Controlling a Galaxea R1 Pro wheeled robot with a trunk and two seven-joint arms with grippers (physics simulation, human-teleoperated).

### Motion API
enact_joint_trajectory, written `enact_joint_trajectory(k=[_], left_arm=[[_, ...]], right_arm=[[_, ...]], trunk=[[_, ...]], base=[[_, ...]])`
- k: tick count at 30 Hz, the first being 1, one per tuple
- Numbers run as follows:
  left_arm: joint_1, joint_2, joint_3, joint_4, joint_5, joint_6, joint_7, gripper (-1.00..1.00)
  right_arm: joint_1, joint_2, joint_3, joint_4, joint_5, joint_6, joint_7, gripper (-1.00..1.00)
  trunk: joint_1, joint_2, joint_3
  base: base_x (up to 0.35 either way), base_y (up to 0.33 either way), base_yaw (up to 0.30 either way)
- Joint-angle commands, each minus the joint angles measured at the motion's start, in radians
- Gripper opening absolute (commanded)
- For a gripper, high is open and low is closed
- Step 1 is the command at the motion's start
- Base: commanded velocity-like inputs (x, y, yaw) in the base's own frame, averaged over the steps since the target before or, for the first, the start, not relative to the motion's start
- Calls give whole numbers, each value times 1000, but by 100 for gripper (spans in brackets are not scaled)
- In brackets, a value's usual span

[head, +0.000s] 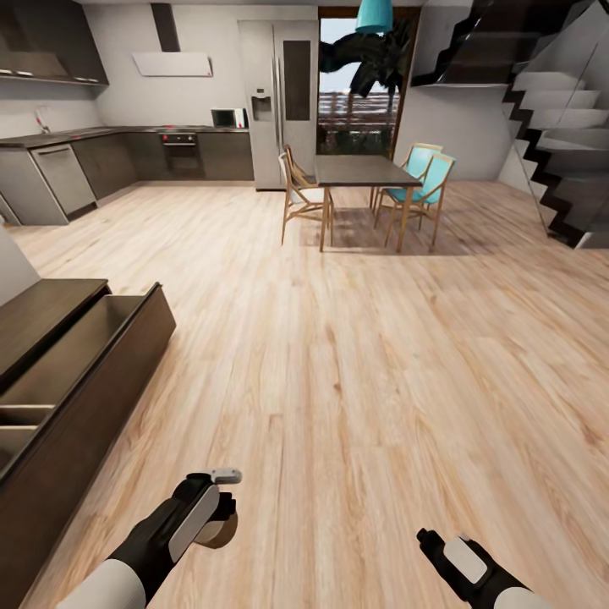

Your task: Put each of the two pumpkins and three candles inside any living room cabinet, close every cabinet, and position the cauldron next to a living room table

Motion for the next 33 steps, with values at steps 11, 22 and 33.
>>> enact_joint_trajectory(k=[11, 22, 33], left_arm=[[-1, 2, -5, -3, 10, 1, 10, -100], [-1, 3, -7, 5, 7, 0, 10, -100], [-1, 2, -7, 5, 7, -6, 10, -100]], right_arm=[[0, 0, 4, -3, -3, 3, -7, 100], [0, -6, 1, -2, -6, 5, -7, 100], [0, -2, 7, -4, -1, 20, 18, 100]], trunk=[[0, 0, -1], [0, 0, -1], [0, 0, -1]], base=[[334, 0, 0], [333, 0, 0], [334, 0, 0]])
